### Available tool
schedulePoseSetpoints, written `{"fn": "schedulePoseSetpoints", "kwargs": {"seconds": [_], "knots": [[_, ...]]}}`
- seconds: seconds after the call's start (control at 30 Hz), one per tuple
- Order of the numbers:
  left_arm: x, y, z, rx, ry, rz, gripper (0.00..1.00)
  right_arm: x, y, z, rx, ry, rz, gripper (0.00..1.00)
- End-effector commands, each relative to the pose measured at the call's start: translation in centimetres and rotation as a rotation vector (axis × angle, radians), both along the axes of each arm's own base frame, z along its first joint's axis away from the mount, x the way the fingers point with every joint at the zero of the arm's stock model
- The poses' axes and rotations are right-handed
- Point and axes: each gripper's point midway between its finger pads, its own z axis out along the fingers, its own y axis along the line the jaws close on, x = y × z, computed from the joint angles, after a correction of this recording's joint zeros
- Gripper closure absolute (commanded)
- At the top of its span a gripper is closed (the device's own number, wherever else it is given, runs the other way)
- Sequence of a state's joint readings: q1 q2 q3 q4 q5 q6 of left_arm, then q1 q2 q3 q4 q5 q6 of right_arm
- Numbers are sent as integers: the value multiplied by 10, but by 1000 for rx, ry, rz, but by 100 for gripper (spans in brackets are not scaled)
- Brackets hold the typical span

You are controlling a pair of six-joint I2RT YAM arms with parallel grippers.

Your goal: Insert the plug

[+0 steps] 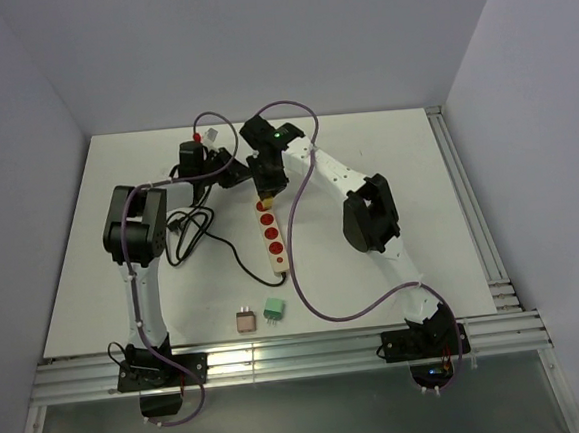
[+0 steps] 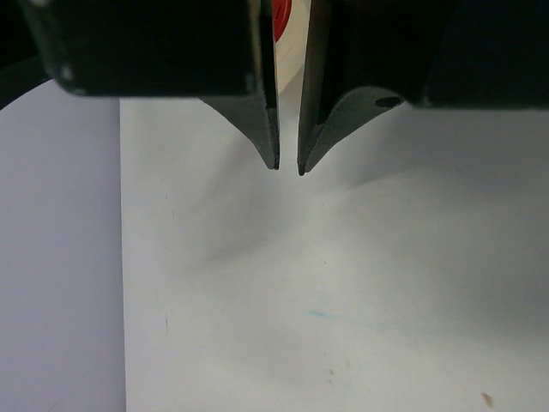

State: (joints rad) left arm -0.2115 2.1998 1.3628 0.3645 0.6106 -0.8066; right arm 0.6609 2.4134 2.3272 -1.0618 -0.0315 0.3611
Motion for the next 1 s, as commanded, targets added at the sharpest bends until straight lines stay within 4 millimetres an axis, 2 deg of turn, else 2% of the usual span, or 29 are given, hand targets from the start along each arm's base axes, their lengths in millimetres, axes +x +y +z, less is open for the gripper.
{"fn": "schedulePoseSetpoints", "kwargs": {"seconds": [0.0, 0.23, 0.37, 0.4, 0.53, 0.67, 0.83, 0.87, 0.97], "knots": [[-10, -27, 3, -36, -27, -109, 80, 2, 7, -56, -23, 51, -4, 100], [-43, -45, -29, -4, 53, -155, 83, 1, -1, -63, -58, 45, -33, 100], [-64, -52, -42, -2, 88, -178, 85, 6, -6, -68, -87, 35, -58, 100], [-74, -49, -51, -5, 114, -176, 86, 6, -6, -70, -87, 38, -65, 100], [-83, -45, -52, -6, 105, -167, 87, 1, -14, -83, -116, 44, -94, 100], [-92, -40, -54, 7, 115, -158, 87, 5, -24, -84, -166, -1, -135, 100], [-92, -42, -49, -10, 106, -160, 88, -12, -25, -97, -241, 6, -107, 100], [-92, -42, -51, -10, 110, -159, 88, -7, -28, -93, -261, -28, -119, 100], [-94, -42, -50, -15, 110, -162, 88, -12, -35, -95, -299, 9, -142, 100]]}}
